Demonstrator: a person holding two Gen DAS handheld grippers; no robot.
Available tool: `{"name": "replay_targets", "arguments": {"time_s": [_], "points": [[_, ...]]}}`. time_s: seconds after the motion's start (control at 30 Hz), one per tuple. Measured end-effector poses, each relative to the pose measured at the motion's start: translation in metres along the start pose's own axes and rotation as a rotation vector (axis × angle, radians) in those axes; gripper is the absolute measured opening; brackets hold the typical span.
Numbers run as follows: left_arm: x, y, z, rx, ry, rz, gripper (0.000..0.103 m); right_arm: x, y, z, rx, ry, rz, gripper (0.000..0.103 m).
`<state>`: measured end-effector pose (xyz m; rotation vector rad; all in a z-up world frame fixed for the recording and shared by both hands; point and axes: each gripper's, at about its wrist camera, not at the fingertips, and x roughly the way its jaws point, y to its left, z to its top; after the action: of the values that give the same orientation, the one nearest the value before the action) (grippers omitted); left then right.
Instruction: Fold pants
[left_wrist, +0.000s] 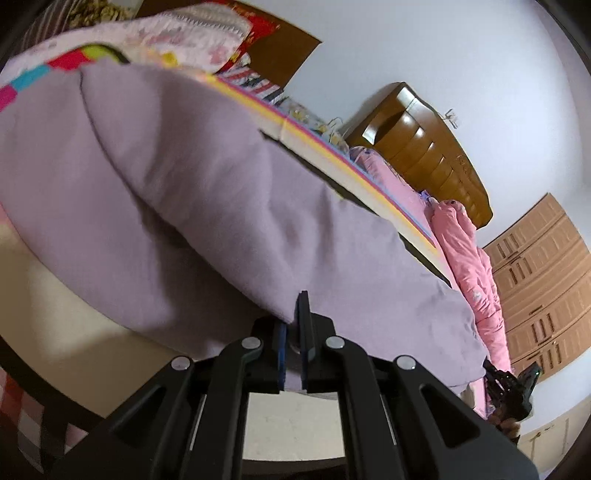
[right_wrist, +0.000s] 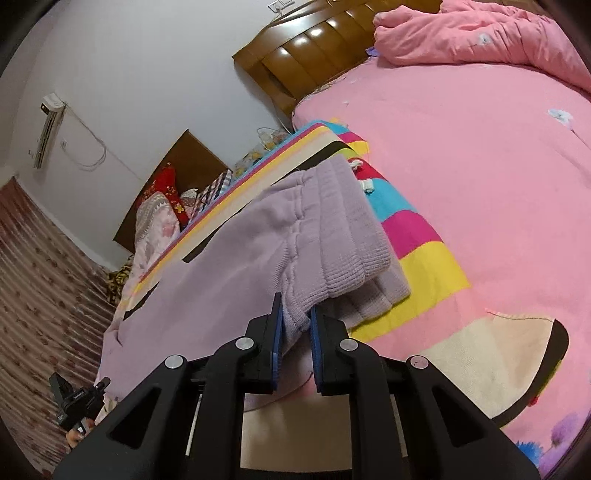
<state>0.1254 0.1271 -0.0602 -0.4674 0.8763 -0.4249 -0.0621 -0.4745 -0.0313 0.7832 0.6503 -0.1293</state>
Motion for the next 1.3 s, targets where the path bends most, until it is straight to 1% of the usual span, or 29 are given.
{"name": "replay_targets", "arguments": {"time_s": [0.07, 0.13, 0.17, 0.3, 0.37, 0.43, 0.47, 0.53, 0.57, 0.6, 0.63, 0.7, 0.77, 0.87, 0.93, 0.97, 1.0, 1.03, 1.07, 1.1, 1.13, 1.23, 1.3], "points": [[0.008, 0.001, -0.003, 0.004, 0.017, 0.026, 0.005, 0.012, -0.008, -0.007, 0.018, 0.022, -0.020, 0.013], [0.020, 0.010, -0.008, -0.027, 0.052, 0.041, 0.005, 0.012, -0.012, -0.008, 0.044, 0.012, 0.005, 0.013], [0.024, 0.012, -0.010, -0.034, 0.062, 0.048, 0.005, 0.011, -0.010, -0.006, 0.043, 0.011, 0.002, 0.013], [0.012, 0.009, -0.006, -0.010, 0.037, 0.032, 0.005, 0.006, -0.002, -0.003, 0.020, 0.000, -0.011, 0.013], [0.014, 0.009, -0.005, -0.011, 0.043, 0.037, 0.005, 0.012, -0.007, -0.005, 0.029, 0.009, -0.023, 0.013], [0.020, 0.013, -0.010, -0.013, 0.065, 0.055, 0.006, 0.015, -0.011, -0.009, 0.059, -0.005, -0.012, 0.014], [0.022, 0.015, -0.012, -0.019, 0.067, 0.053, 0.008, 0.013, -0.010, -0.009, 0.065, -0.008, -0.007, 0.016], [0.019, 0.015, -0.011, -0.018, 0.061, 0.043, 0.016, 0.009, -0.006, -0.010, 0.065, 0.001, 0.006, 0.036], [0.017, 0.013, -0.010, -0.018, 0.053, 0.026, 0.033, 0.008, -0.003, -0.011, 0.068, 0.014, 0.031, 0.042], [0.015, 0.011, -0.009, -0.019, 0.036, 0.008, 0.046, 0.007, 0.000, -0.014, 0.071, 0.022, 0.060, 0.047], [0.014, 0.008, -0.009, -0.019, 0.019, -0.005, 0.048, 0.009, 0.005, -0.020, 0.070, 0.042, 0.085, 0.047], [0.017, 0.004, -0.011, -0.014, 0.027, -0.022, 0.046, 0.015, 0.015, -0.033, 0.053, 0.092, 0.130, 0.047], [0.021, 0.001, -0.014, -0.019, 0.037, -0.050, 0.046, 0.020, 0.032, -0.045, 0.003, 0.100, 0.158, 0.046], [0.024, -0.006, -0.018, -0.006, 0.036, -0.062, 0.045, 0.036, 0.057, -0.057, -0.049, 0.133, 0.190, 0.045], [0.025, -0.007, -0.020, -0.006, 0.037, -0.069, 0.035, 0.048, 0.074, -0.062, -0.102, 0.141, 0.181, 0.042], [0.027, -0.007, -0.021, -0.002, 0.041, -0.067, 0.020, 0.053, 0.081, -0.065, -0.125, 0.144, 0.172, 0.040], [0.028, -0.008, -0.022, 0.008, 0.041, -0.065, 0.006, 0.056, 0.086, -0.066, -0.137, 0.147, 0.169, 0.032], [0.028, -0.010, -0.022, 0.027, 0.037, -0.058, 0.006, 0.061, 0.091, -0.068, -0.156, 0.148, 0.147, 0.022], [0.027, -0.011, -0.023, 0.040, 0.031, -0.050, 0.005, 0.061, 0.092, -0.068, -0.162, 0.143, 0.135, 0.020], [0.025, -0.012, -0.023, 0.049, 0.024, -0.044, 0.005, 0.059, 0.093, -0.067, -0.163, 0.137, 0.133, 0.015], [0.020, -0.016, -0.022, 0.051, 0.012, -0.050, 0.005, 0.054, 0.095, -0.066, -0.164, 0.129, 0.140, 0.013], [-0.001, -0.021, -0.016, 0.071, -0.013, -0.062, 0.005, 0.032, 0.104, -0.061, -0.189, 0.105, 0.155, 0.012], [-0.003, -0.023, -0.015, 0.096, 0.007, -0.049, 0.005, 0.030, 0.105, -0.062, -0.199, 0.125, 0.151, 0.012]]}}
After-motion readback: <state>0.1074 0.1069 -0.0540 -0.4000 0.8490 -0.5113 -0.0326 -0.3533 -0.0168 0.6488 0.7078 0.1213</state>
